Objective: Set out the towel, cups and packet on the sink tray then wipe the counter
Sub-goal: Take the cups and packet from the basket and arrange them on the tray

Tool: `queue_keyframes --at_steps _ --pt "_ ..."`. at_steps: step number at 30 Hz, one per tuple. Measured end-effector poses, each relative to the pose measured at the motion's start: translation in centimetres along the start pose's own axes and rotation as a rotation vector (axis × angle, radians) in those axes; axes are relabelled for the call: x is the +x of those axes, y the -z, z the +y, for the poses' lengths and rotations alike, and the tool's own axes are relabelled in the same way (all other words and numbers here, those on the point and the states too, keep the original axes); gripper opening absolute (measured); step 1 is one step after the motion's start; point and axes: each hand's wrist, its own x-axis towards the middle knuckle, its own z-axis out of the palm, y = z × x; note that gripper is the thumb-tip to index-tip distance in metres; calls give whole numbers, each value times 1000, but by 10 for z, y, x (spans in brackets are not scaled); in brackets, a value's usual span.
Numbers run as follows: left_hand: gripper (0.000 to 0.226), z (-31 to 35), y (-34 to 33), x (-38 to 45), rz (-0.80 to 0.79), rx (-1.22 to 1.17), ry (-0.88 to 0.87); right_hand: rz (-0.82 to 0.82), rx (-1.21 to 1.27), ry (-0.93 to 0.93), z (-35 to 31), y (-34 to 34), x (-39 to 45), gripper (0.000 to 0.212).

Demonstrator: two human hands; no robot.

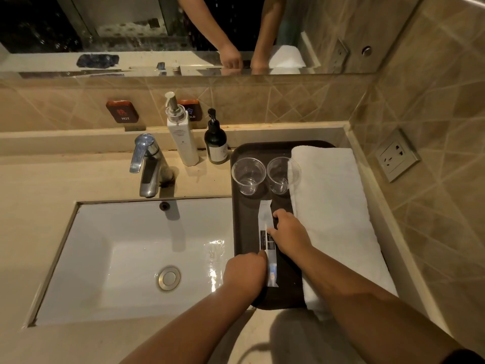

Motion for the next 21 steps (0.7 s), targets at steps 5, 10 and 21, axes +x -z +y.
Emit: queue_keyframes --at_steps 5,10,21 --pt "41 -5 4 -7 47 -39 -5 -7 -68 69 -5 8 -12 33" --pt "21 -24 20 -16 191 -121 42 -41 -223 151 -13 26 -28 28" --pt "61 -105 50 -91 418 -14 234 97 -449 430 -78 19 -78 55"
